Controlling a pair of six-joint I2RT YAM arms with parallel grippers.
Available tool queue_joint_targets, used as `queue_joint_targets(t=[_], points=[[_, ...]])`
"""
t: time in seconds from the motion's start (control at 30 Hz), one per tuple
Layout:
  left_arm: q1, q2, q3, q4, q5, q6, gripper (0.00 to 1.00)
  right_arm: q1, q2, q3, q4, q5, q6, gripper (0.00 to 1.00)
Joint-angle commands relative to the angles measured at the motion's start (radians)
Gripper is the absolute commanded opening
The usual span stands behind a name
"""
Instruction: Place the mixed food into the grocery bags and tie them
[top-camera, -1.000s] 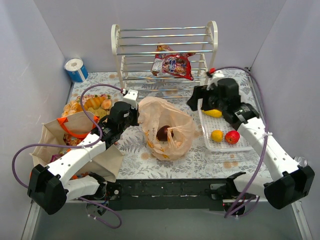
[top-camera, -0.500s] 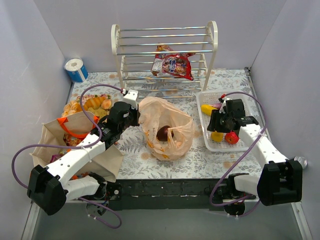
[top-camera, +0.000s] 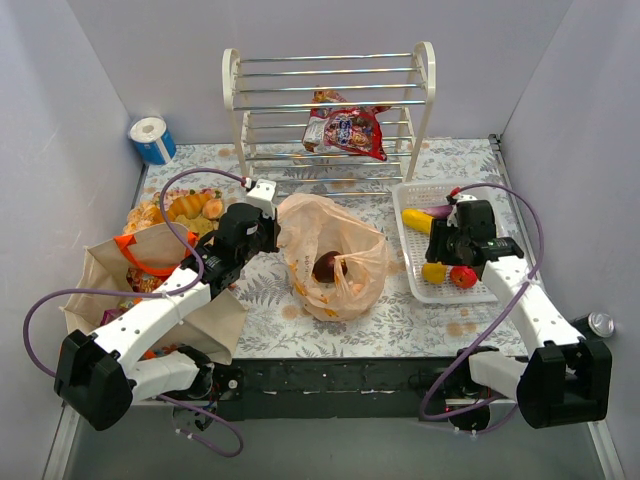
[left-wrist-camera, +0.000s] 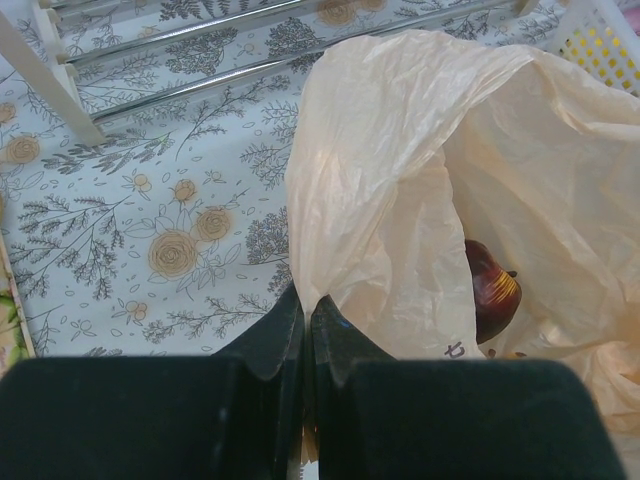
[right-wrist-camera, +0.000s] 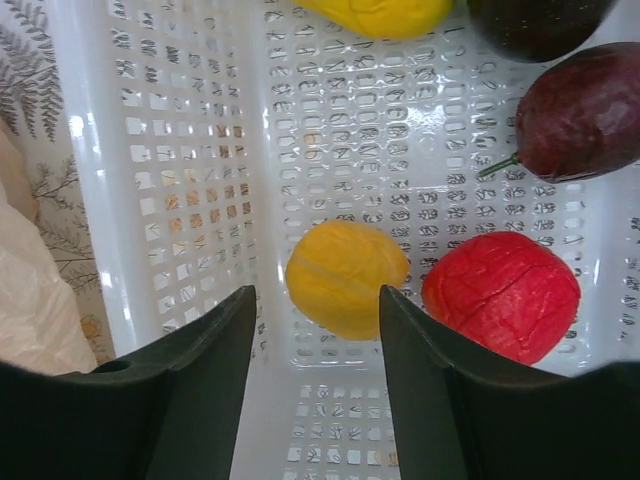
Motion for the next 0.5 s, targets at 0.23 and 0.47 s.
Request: queue_joint_targets(t=[0.23, 0.47], points=[[0.003, 0.01, 0.01, 0.001, 0.045, -0.011, 0.0, -0.008, 0.09, -0.071, 0.073, 0.046, -0.013, 0.6], [0.005, 0.022, 0.003, 0.006, 0.025, -0.006, 0.0, -0.008, 0.218, -0.071, 0.073, 0.061, -0.01, 0.63]])
